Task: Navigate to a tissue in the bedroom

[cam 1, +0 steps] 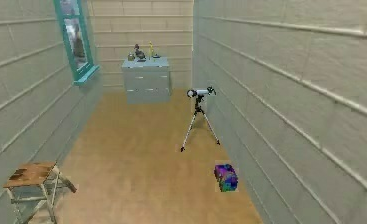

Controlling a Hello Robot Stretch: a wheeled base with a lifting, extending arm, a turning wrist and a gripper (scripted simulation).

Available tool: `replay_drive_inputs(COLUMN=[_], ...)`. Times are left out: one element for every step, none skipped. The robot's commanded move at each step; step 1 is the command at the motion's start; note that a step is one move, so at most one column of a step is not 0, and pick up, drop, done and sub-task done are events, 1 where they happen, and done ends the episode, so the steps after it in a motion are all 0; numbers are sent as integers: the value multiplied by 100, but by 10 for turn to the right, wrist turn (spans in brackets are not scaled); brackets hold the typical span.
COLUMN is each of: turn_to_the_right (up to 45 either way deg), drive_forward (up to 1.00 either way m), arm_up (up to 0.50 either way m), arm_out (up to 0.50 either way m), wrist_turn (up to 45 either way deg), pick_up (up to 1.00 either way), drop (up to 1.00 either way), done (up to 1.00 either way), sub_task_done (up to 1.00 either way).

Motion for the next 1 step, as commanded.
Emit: replay_drive_inputs(turn_to_the_right=[-150], drive_forward=[0], arm_up=[0], arm_out=[0], wrist_turn=[0], pick_up=[0], drop=[0], done=[0], sub_task_done=[0])
